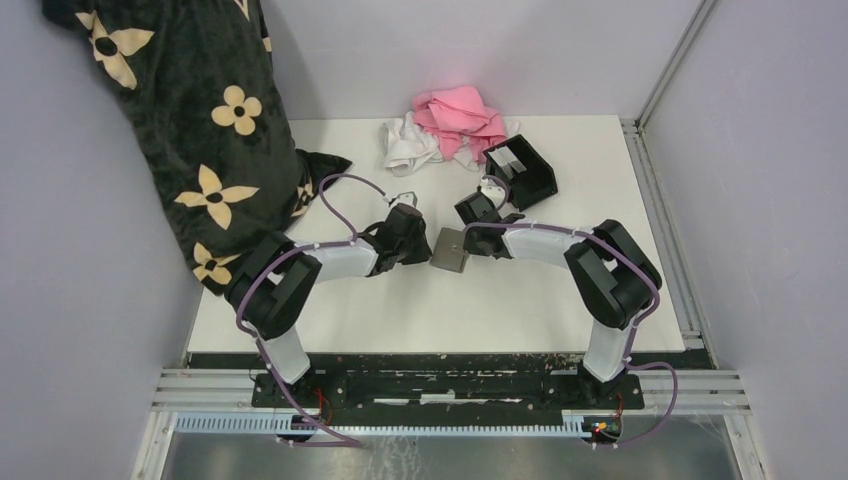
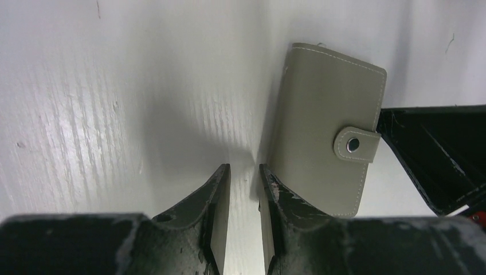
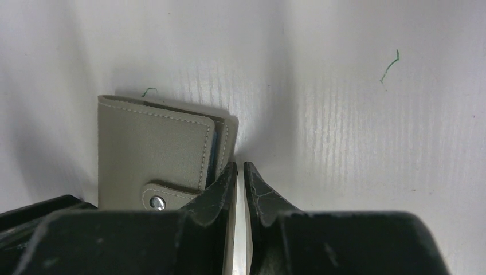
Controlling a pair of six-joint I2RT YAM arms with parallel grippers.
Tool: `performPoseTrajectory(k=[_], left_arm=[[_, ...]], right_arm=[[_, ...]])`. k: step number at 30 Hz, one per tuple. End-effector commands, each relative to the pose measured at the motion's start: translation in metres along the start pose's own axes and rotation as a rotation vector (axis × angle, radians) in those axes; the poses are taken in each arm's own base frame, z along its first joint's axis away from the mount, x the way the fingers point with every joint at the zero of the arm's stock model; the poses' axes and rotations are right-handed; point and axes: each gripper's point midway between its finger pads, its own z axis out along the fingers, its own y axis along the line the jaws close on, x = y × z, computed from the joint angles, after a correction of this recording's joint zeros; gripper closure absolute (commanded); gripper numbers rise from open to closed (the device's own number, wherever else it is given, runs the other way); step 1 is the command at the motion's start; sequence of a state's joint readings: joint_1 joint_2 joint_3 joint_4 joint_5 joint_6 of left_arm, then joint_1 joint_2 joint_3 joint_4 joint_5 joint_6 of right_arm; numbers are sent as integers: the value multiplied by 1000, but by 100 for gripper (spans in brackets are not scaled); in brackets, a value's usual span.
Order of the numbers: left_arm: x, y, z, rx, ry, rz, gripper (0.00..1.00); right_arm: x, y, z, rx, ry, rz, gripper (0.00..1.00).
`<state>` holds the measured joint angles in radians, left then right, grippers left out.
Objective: Put the credit cards into the card holder
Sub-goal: Adjust the card holder at the center of the board.
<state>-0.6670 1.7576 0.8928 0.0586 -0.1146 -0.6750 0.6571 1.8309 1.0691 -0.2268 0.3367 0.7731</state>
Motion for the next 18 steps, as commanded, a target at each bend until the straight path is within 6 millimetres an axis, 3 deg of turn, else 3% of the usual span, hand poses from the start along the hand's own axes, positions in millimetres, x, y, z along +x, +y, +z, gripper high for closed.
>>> performPoseTrajectory(k=[1, 6, 11, 18], left_arm=[[12, -2, -8, 32, 29, -53, 67], [17, -1, -14, 52, 31, -68, 67], [23, -2, -22, 77, 29, -80, 68], [28, -1, -25, 94, 29, -85, 68]], right_arm=[[-13, 21, -1, -46, -26, -1, 86], [-18, 19, -3, -20, -29, -24, 83], [-33, 11, -12, 41, -67, -75, 68], [-48, 18, -32, 57, -109, -141, 57]])
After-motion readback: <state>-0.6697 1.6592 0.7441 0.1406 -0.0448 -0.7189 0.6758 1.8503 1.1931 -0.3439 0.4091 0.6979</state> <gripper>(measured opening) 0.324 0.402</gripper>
